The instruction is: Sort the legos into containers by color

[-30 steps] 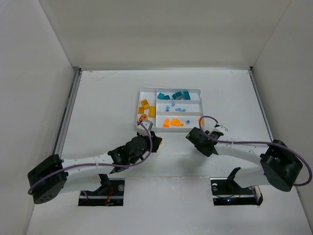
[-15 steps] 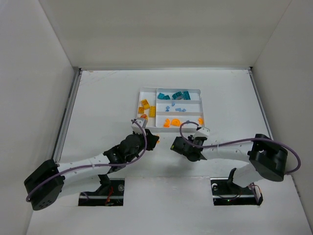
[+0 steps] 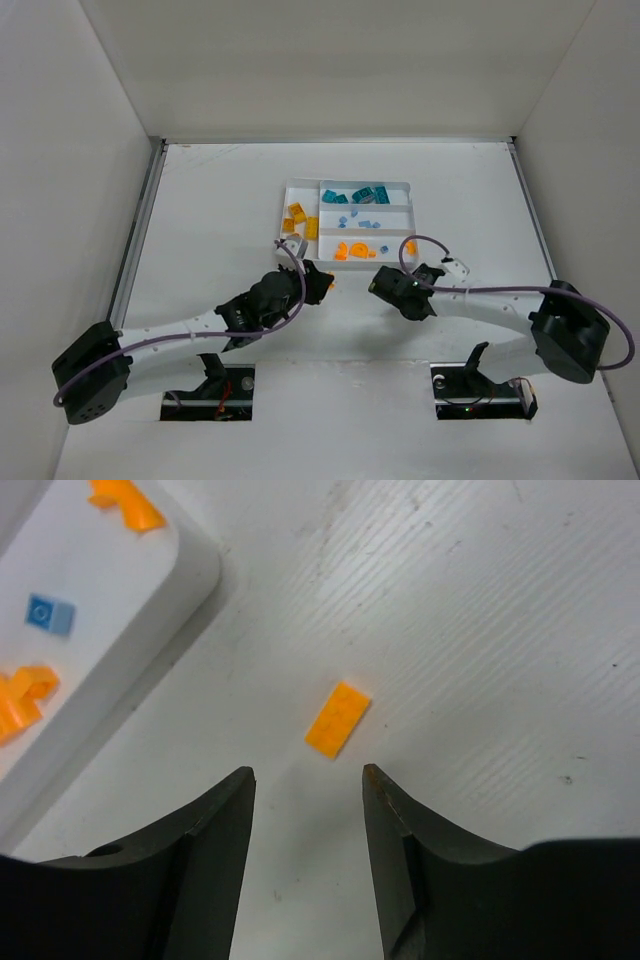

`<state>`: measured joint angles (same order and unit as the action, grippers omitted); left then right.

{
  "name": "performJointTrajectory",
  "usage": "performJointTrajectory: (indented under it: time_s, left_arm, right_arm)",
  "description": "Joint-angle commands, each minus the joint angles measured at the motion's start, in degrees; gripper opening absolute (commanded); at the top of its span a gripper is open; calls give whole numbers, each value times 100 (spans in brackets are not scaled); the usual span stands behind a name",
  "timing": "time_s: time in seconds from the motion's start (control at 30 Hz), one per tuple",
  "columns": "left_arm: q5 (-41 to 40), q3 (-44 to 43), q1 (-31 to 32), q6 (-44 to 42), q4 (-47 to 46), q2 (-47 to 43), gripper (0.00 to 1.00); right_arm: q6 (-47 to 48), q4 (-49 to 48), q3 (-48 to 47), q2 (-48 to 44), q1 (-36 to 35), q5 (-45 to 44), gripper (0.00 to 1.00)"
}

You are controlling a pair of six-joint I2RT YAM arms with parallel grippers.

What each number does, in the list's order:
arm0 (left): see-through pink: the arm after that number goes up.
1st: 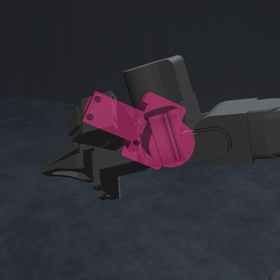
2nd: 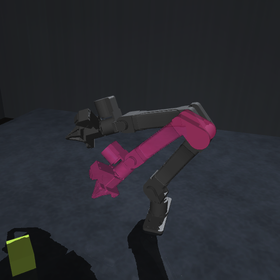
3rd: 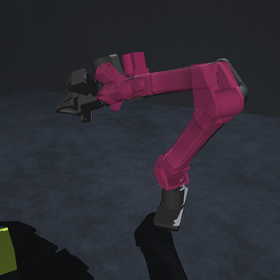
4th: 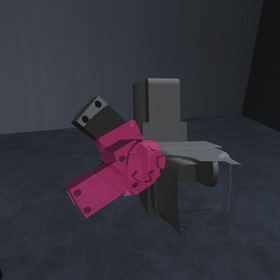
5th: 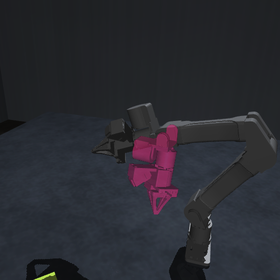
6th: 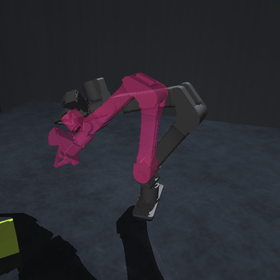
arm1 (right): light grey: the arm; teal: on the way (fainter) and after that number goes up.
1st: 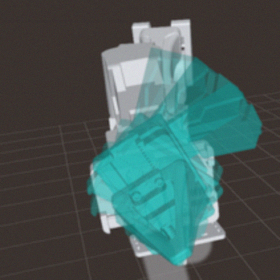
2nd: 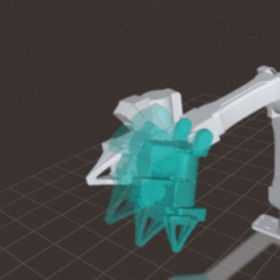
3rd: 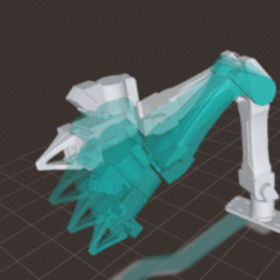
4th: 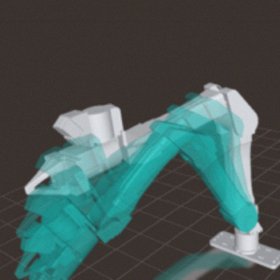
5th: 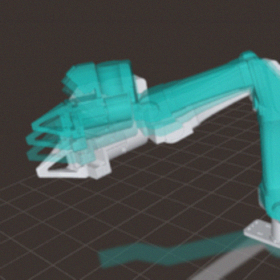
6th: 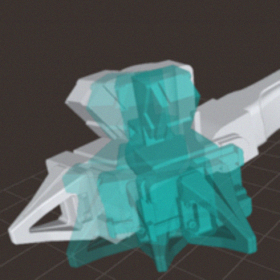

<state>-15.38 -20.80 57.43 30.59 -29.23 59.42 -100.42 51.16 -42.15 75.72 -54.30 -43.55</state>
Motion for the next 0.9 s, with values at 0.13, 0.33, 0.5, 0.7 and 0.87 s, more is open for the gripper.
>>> performJointTrajectory:
  time_s: [0.13,0.33,0.5,0.7,0.87]
  left_arm:
    - [52,155,185,96,-267,-729,12]
    - [61,339,132,123,-223,-1134,12]
    - [52,375,36,132,-135,-1327,12]
    - [-9,401,-78,149,-100,-1485,12]
    - [-18,454,-412,149,268,-2091,12]
  right_arm:
    - [-2067,1009,-495,943,310,-127,52]
    - [-2150,924,-768,1445,566,-101,46]
    - [-2201,861,-733,1410,505,-101,43]
    - [-1877,799,-882,1515,451,-92,39]
    - [-1603,116,-813,1726,443,267,27]
